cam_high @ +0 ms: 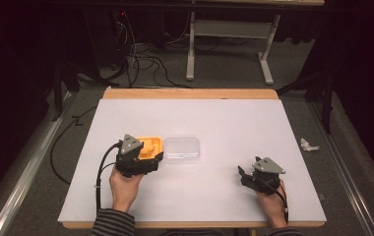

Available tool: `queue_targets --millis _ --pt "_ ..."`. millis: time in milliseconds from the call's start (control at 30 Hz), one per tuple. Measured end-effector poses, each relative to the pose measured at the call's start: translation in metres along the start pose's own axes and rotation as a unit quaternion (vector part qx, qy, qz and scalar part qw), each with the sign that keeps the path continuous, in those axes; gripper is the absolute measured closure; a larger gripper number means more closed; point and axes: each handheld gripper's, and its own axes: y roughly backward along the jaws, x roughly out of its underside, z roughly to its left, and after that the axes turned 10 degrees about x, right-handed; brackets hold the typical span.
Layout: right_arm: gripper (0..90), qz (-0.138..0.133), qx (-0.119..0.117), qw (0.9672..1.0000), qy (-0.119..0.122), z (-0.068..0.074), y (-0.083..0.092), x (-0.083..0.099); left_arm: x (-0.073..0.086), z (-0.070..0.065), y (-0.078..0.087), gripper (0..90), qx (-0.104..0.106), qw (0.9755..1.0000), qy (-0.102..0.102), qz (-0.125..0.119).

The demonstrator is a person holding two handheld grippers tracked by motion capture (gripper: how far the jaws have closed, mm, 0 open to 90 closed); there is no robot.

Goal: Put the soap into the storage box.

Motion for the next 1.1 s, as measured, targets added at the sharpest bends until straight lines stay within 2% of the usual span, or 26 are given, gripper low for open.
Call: queue_targets --millis 800,1100 --pt "27.6 -0.004 -0.001 1.0000 -0.001 0.000 0.000 0.000 0.017 -0.023 -0.004 19.1 0.031 0.9990 -0.008 0.031" --pt "27.6 -0.003 -0.001 1.0000 -0.001 0.000 0.000 0.000 0.024 -0.026 -0.005 19.2 0.033 0.9988 -0.005 0.035"
